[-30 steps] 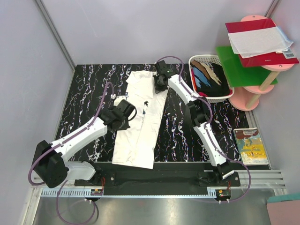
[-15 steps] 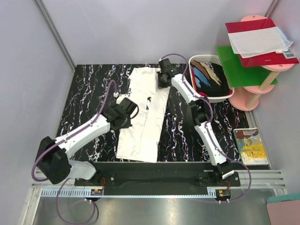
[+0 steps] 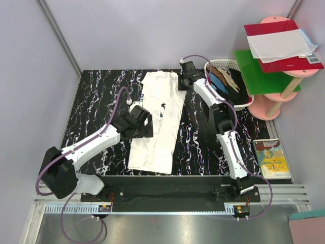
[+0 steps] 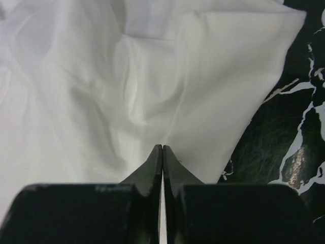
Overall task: Fold and stack the t-shirts
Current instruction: Fold the tshirt
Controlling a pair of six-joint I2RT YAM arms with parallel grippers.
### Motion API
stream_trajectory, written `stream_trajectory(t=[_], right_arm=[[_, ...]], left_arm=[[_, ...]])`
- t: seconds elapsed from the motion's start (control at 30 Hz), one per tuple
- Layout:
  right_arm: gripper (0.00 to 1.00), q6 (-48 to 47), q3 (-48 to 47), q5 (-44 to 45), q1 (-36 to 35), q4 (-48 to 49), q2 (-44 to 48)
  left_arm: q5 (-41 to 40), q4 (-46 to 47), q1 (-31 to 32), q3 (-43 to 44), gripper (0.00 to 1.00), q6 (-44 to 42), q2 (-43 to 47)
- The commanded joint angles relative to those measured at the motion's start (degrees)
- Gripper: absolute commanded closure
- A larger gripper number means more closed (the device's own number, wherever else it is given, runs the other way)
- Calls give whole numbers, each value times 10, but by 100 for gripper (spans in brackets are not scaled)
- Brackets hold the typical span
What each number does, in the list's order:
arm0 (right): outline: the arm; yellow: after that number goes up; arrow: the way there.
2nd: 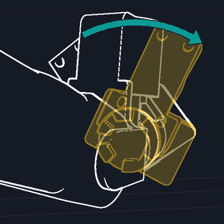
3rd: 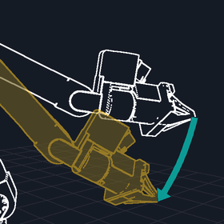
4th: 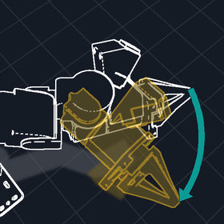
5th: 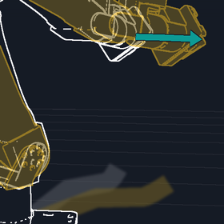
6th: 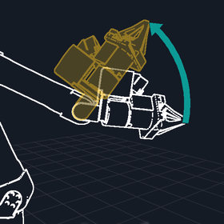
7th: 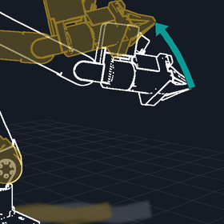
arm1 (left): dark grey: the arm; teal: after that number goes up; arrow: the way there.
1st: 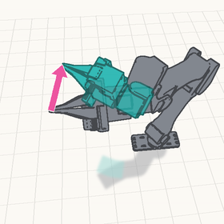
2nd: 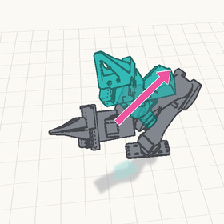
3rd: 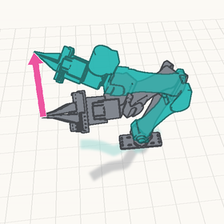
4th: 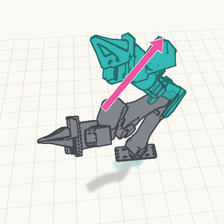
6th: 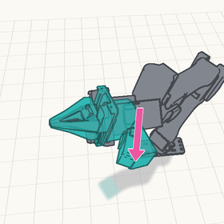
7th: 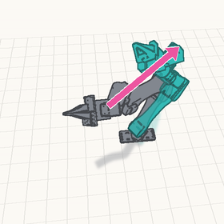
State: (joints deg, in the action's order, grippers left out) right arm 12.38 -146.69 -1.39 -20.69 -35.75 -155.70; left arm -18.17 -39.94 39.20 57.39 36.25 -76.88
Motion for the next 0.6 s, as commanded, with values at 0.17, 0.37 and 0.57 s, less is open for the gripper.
stream_trajectory(t=[0.17, 0.37, 0.57], right_arm=[[92, 8, 383, -56, -40, 171, 382], [99, 71, 605, -120, -44, 202, 543], [100, 130, 773, -164, -65, 232, 624]], left_arm=[[14, 46, -5, -91, 100, 44, 16], [70, 85, -4, -144, 100, 54, 12], [110, 114, 5, -181, 100, 61, -24]])
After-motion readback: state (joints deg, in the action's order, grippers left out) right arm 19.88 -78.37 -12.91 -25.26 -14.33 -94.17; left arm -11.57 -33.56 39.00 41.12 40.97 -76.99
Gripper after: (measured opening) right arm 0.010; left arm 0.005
